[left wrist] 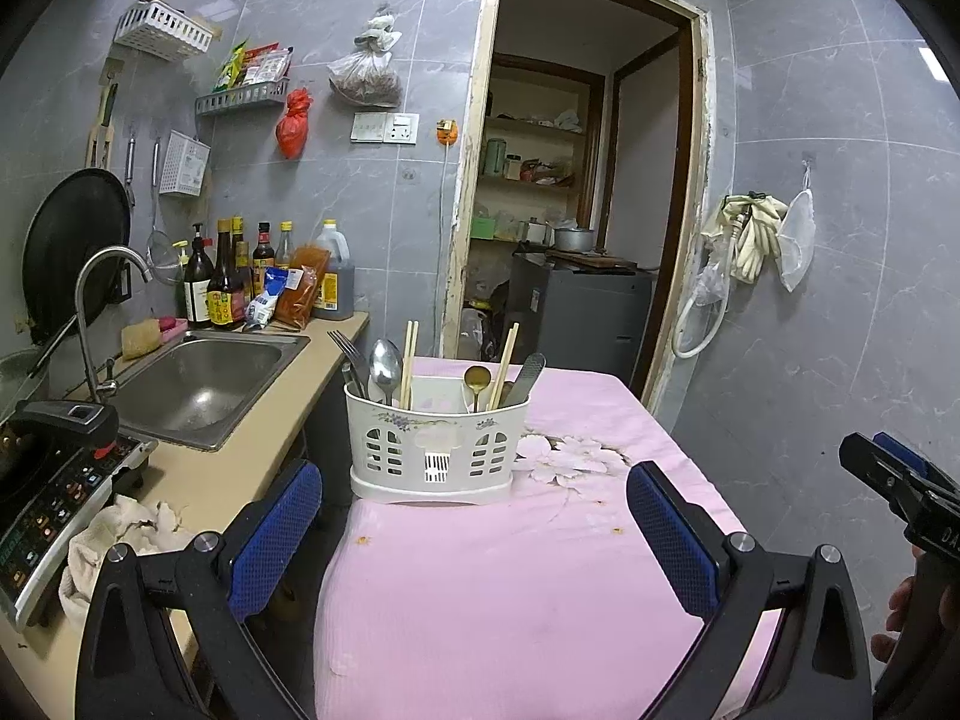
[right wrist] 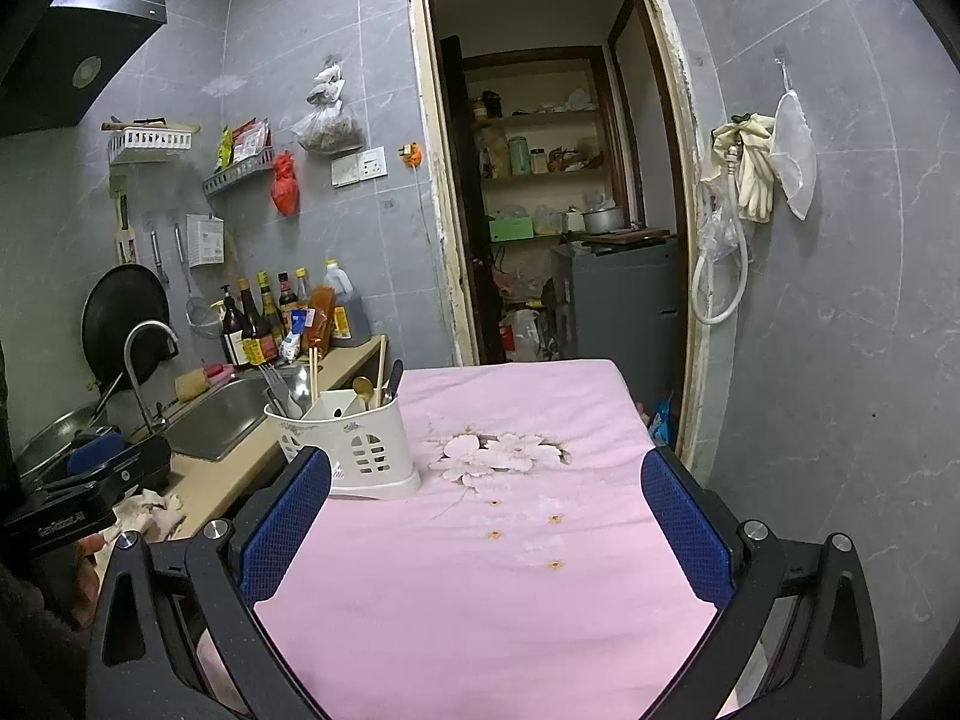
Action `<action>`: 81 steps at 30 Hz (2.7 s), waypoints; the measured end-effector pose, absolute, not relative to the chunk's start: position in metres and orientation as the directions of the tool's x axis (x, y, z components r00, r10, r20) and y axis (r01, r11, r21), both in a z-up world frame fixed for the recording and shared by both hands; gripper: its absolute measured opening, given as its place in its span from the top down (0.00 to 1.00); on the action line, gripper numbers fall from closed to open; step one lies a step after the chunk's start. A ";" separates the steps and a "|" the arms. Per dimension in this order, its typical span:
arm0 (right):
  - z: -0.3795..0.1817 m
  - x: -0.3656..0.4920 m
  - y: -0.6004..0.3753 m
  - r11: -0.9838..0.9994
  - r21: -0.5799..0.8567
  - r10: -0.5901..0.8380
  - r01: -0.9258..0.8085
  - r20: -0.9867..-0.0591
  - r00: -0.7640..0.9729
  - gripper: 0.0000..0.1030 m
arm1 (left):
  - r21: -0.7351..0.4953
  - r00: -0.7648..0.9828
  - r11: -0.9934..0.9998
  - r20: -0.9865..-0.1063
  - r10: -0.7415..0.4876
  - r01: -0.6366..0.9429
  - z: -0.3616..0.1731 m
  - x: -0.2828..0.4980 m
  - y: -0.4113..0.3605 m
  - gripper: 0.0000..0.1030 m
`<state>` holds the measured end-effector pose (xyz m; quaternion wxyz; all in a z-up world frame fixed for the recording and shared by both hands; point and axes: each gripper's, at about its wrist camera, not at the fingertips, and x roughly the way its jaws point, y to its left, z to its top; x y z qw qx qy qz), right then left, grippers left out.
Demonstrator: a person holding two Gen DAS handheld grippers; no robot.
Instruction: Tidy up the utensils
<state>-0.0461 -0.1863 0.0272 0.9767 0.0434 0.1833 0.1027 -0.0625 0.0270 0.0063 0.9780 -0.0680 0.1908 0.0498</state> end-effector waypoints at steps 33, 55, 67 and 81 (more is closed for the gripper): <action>0.025 -0.045 -0.177 0.974 0.125 0.224 -0.191 -0.351 0.909 0.01 | -0.109 0.921 0.986 -0.381 0.076 -0.127 0.007 -0.060 0.029 0.01; 0.024 -0.043 -0.176 0.973 0.127 0.224 -0.191 -0.354 0.908 0.01 | -0.107 0.921 0.986 -0.381 0.077 -0.127 0.007 -0.060 0.028 0.01; 0.025 -0.042 -0.177 0.973 0.126 0.225 -0.192 -0.355 0.907 0.01 | -0.106 0.919 0.986 -0.386 0.078 -0.129 0.007 -0.059 0.026 0.01; 0.023 -0.041 -0.176 0.974 0.126 0.224 -0.191 -0.358 0.906 0.01 | -0.101 0.918 0.987 -0.390 0.074 -0.122 0.008 -0.056 0.036 0.01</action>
